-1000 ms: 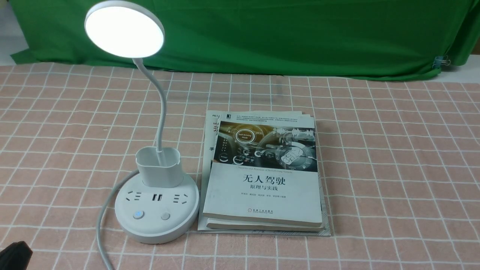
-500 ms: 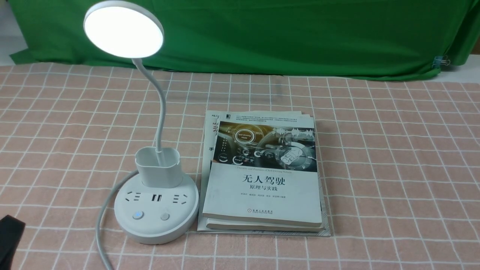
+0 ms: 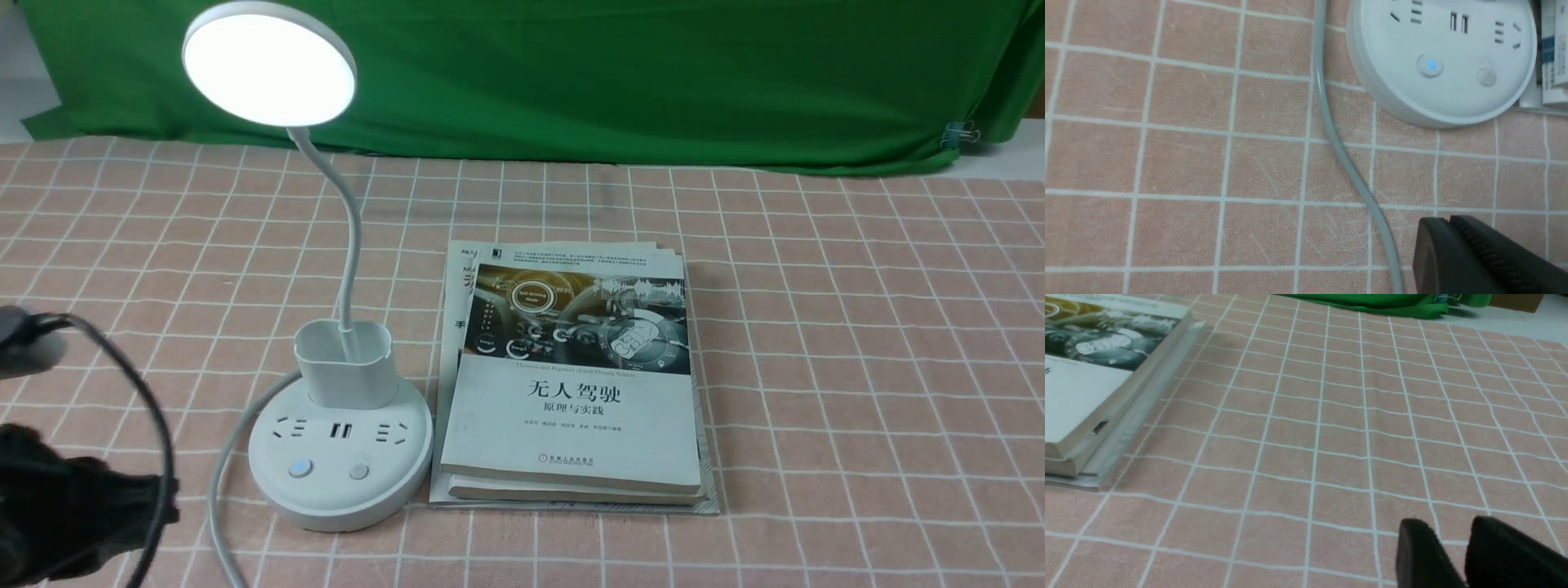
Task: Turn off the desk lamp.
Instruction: Use the left arm to press the button switch on the lamp holder
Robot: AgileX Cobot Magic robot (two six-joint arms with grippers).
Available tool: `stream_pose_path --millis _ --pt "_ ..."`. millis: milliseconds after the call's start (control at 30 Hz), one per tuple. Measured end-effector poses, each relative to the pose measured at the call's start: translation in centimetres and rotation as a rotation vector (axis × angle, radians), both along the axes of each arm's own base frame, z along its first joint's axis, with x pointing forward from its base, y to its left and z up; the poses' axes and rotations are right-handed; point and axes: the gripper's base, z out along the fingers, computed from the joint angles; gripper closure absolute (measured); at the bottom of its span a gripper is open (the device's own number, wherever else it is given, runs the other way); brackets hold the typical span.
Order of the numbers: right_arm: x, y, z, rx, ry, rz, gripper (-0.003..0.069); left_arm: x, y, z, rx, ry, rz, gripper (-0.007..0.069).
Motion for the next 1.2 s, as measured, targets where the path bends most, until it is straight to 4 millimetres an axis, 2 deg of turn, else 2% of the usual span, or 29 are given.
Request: stream_pose_path --millis 67,167,233,267,333,367,400,433,500,633,933,1067,1200 --pt "0.0 0.0 0.0 0.000 0.000 0.000 0.0419 2.3 -1.5 -0.9 0.030 0.085 -0.093 0.0620" --pt "0.0 0.0 0.0 0.000 0.000 0.000 0.0419 4.5 -3.7 -1.9 0.052 0.180 -0.191 0.0620" --pt "0.0 0.0 0.0 0.000 0.000 0.000 0.0419 5.3 -4.6 -1.9 0.057 0.190 -0.224 0.0620" --pt "0.0 0.0 0.0 0.000 0.000 0.000 0.0419 6.5 -5.8 -2.0 0.064 0.208 -0.259 0.0620" --pt "0.0 0.0 0.0 0.000 0.000 0.000 0.0419 7.7 -6.9 -2.0 0.071 0.212 -0.286 0.0620" --pt "0.0 0.0 0.0 0.000 0.000 0.000 0.0419 7.8 -7.0 -2.0 0.073 0.212 -0.288 0.0620" --pt "0.0 0.0 0.0 0.000 0.000 0.000 0.0419 9.0 -7.7 -2.2 0.079 0.221 -0.298 0.0620" --pt "0.0 0.0 0.0 0.000 0.000 0.000 0.0419 9.2 -7.8 -2.1 0.078 0.218 -0.298 0.0620" --pt "0.0 0.0 0.0 0.000 0.000 0.000 0.0419 10.8 -8.6 -2.6 0.087 0.252 -0.307 0.0620" --pt "0.0 0.0 0.0 0.000 0.000 0.000 0.0419 12.4 -9.1 -3.2 0.102 0.288 -0.316 0.0620" --pt "0.0 0.0 0.0 0.000 0.000 0.000 0.0419 14.1 -9.5 -5.2 0.137 0.333 -0.320 0.0620" --pt "0.0 0.0 0.0 0.000 0.000 0.000 0.0419 14.4 -9.6 -5.2 0.147 0.322 -0.326 0.0620" --pt "0.0 0.0 0.0 0.000 0.000 0.000 0.0419 14.0 -11.0 -4.7 0.207 0.312 -0.384 0.0620"
